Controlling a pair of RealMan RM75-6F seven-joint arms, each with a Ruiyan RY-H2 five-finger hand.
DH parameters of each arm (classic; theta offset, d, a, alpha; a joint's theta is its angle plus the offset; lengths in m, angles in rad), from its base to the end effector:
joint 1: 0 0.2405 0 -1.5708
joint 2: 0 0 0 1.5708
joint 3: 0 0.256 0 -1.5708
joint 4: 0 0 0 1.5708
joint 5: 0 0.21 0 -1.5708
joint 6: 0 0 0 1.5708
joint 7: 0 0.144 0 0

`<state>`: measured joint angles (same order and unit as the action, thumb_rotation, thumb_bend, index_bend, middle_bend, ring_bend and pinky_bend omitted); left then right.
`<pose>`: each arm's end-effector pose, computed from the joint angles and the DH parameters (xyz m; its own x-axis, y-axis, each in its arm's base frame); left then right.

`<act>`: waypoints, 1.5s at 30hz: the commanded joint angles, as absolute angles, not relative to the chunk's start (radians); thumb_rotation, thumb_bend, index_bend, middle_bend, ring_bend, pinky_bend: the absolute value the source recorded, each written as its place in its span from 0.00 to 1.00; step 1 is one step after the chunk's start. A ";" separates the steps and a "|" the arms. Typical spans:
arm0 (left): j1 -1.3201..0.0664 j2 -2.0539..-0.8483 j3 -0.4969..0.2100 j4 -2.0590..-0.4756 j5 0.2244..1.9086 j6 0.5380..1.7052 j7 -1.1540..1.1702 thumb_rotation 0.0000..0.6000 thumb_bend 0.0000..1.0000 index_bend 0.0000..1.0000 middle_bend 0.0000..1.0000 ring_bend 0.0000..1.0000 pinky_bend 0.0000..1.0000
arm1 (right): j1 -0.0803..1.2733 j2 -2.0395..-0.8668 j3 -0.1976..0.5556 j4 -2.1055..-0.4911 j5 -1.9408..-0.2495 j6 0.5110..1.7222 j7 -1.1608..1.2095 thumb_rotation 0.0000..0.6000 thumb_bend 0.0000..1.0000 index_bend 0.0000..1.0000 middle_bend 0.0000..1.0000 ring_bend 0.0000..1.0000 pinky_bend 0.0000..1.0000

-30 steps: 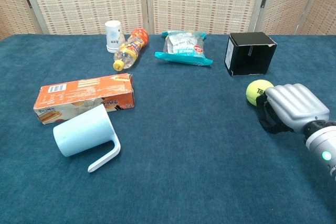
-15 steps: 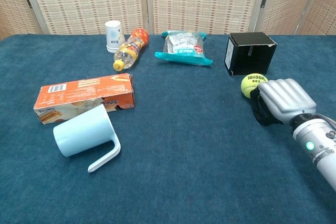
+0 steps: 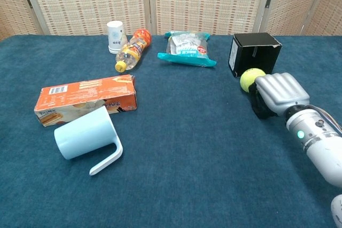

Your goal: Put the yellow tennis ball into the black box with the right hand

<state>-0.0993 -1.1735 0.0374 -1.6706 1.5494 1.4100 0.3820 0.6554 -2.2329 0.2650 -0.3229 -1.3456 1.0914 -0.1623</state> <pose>-0.2945 0.1633 0.1129 0.6352 0.1295 0.7614 0.7722 -0.1272 -0.6226 -0.2341 -0.3516 -0.1040 0.6096 -0.0411 0.7917 -0.7905 -0.1063 0.6032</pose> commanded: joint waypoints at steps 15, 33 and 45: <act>-0.107 -1.189 0.019 -1.645 1.505 1.398 0.391 1.00 0.38 0.11 0.09 0.09 0.44 | 0.784 -2.254 0.320 -0.183 -1.288 0.998 -0.174 1.00 0.22 0.67 0.80 0.58 0.59; -0.108 -1.187 0.005 -1.645 1.472 1.402 0.387 1.00 0.38 0.11 0.09 0.09 0.44 | 0.878 -2.254 0.348 -0.109 -1.241 0.864 -0.225 1.00 0.22 0.67 0.80 0.58 0.59; -0.112 -1.185 -0.010 -1.640 1.427 1.391 0.386 1.00 0.38 0.11 0.09 0.09 0.44 | 0.926 -2.238 0.365 -0.109 -1.217 0.810 -0.183 1.00 0.22 0.60 0.56 0.41 0.52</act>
